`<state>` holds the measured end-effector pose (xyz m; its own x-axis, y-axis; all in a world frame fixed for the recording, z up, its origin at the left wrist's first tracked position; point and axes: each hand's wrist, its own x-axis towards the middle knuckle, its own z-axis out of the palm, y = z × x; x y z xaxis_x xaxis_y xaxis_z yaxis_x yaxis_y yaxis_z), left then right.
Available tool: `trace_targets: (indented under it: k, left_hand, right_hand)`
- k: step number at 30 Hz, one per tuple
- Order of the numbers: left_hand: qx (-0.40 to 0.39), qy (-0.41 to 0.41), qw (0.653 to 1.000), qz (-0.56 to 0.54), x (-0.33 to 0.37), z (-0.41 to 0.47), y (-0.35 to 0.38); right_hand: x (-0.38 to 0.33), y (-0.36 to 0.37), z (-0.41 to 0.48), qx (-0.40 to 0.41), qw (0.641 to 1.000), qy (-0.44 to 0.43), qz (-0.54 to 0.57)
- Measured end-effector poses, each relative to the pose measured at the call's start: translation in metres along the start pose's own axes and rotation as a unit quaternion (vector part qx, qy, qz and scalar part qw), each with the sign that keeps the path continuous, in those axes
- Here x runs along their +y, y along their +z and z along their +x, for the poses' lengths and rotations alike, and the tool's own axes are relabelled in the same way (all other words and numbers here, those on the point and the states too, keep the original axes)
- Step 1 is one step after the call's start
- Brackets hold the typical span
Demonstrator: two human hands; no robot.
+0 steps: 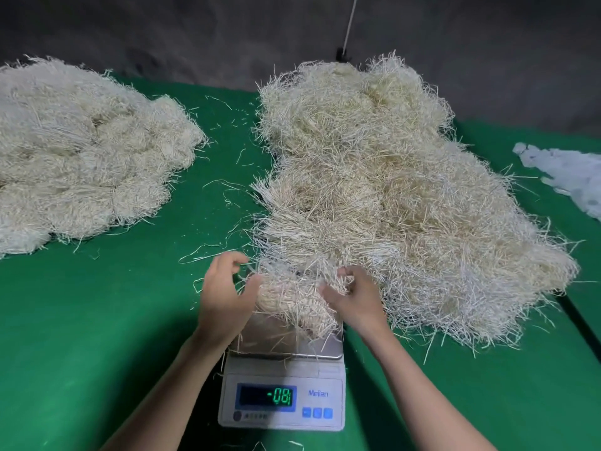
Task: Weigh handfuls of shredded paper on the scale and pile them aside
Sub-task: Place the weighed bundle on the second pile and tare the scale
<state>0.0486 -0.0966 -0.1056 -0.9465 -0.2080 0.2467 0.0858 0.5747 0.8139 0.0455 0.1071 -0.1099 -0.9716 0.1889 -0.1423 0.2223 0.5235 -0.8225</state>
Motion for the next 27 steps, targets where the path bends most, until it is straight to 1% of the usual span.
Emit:
trace_targets:
  k: [1,3,4,6,8,9,12,15,17,21,27]
  left_hand:
    - [-0.05,-0.014,0.998,-0.03,0.002,-0.003,0.002]
    - [-0.133,-0.032,0.99,-0.029,0.002,-0.009,0.007]
    - [-0.155,-0.033,0.987,-0.012,0.002,-0.012,0.009]
    - [-0.174,-0.022,0.984,0.02,0.001,-0.015,0.008]
    - [-0.159,0.002,0.985,0.066,-0.003,-0.016,0.005]
    - [-0.14,0.008,0.986,0.09,-0.005,-0.017,0.002]
    - [-0.085,0.017,0.989,0.12,-0.008,-0.016,-0.009]
    - [-0.045,0.021,0.985,0.163,-0.003,-0.015,-0.016]
    - [-0.019,0.022,0.984,0.174,0.002,-0.013,-0.02]
    - [0.017,0.027,0.99,0.141,0.013,-0.011,-0.025]
    - [0.016,0.01,0.997,0.072,0.028,-0.01,-0.029]
  right_hand:
    - [-0.002,0.003,-0.002,-0.006,1.0,-0.012,-0.001]
    - [-0.005,0.01,-0.005,-0.038,0.998,-0.039,-0.037]
    - [-0.005,0.014,-0.006,-0.054,0.995,-0.055,-0.07]
    - [-0.006,0.017,-0.005,-0.058,0.986,-0.069,-0.139]
    - [-0.007,0.014,-0.006,-0.046,0.982,-0.066,-0.174]
    - [-0.009,0.01,-0.007,-0.039,0.983,-0.064,-0.17]
    - [-0.016,-0.004,-0.009,-0.029,0.992,-0.057,-0.107]
    - [-0.024,-0.017,-0.012,-0.047,0.994,-0.056,-0.077]
    - [-0.03,-0.024,-0.014,-0.041,0.996,-0.062,-0.047]
    - [-0.038,-0.032,-0.023,-0.03,0.994,-0.101,0.03]
    - [-0.039,-0.034,-0.026,-0.027,0.99,-0.137,0.035]
